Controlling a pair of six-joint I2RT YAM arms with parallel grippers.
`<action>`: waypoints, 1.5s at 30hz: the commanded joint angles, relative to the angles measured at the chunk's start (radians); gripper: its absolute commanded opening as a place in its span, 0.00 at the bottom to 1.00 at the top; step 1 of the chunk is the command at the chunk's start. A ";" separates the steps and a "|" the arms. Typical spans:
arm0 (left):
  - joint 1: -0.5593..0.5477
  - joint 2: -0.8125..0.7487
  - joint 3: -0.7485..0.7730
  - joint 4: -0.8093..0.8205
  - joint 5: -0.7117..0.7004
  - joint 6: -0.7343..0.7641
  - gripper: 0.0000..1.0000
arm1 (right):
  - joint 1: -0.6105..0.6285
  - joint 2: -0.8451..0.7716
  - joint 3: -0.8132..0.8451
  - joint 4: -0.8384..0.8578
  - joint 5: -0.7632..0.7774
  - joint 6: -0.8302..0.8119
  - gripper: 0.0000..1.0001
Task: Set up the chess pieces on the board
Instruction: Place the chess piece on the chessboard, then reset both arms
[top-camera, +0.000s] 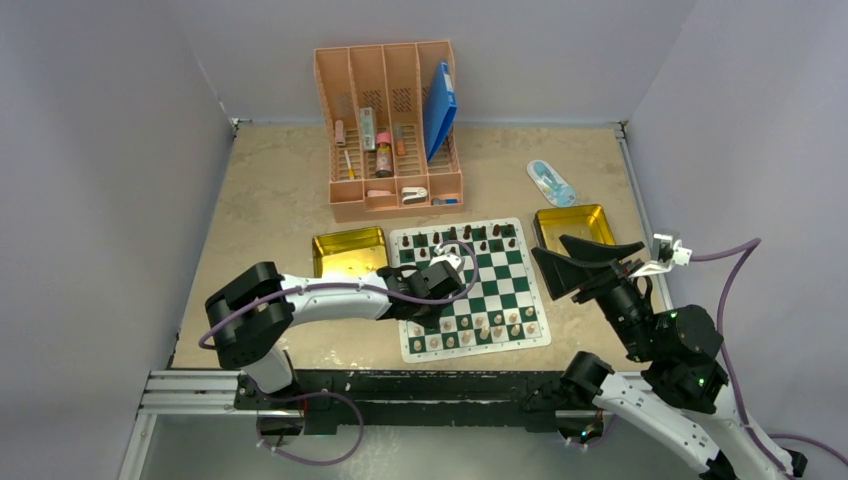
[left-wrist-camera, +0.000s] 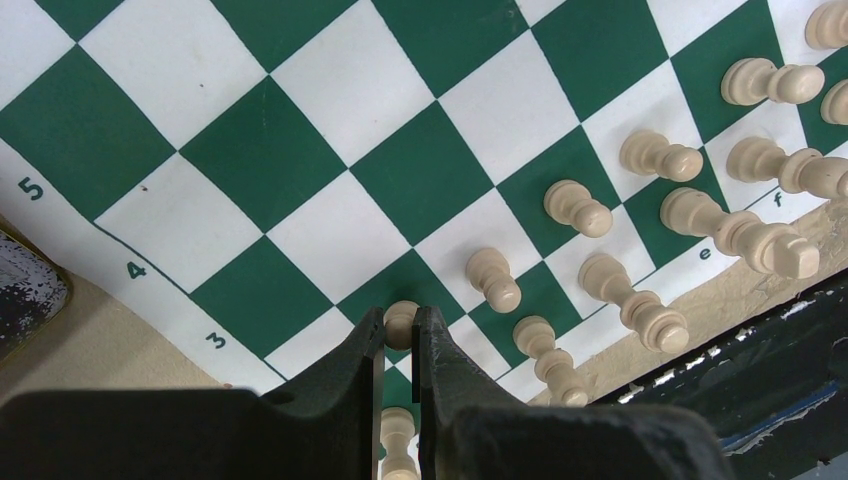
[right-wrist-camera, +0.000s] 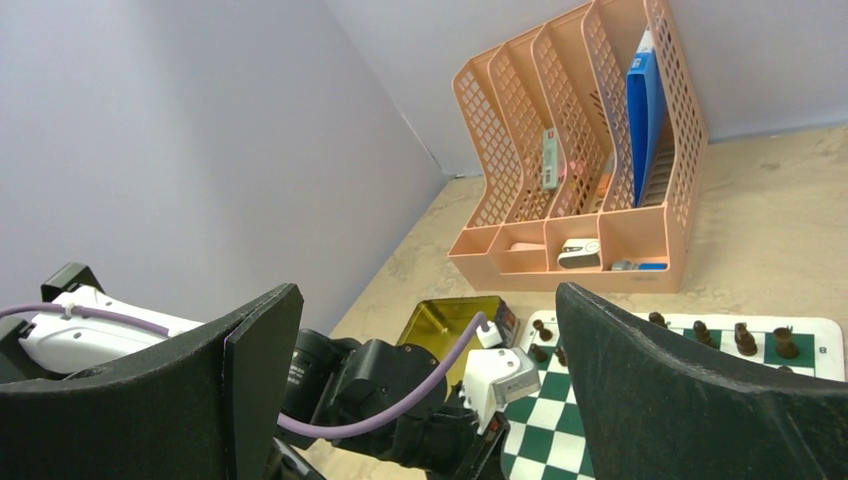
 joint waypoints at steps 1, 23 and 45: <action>-0.010 0.005 0.009 0.010 -0.006 -0.011 0.08 | 0.005 -0.001 0.004 0.036 0.033 0.008 0.99; -0.014 -0.101 0.078 -0.061 -0.050 -0.037 0.44 | 0.005 0.024 -0.034 0.026 -0.006 0.021 0.99; -0.009 -0.752 0.092 -0.254 -0.238 -0.125 0.64 | 0.005 0.350 -0.133 0.027 -0.175 0.169 0.99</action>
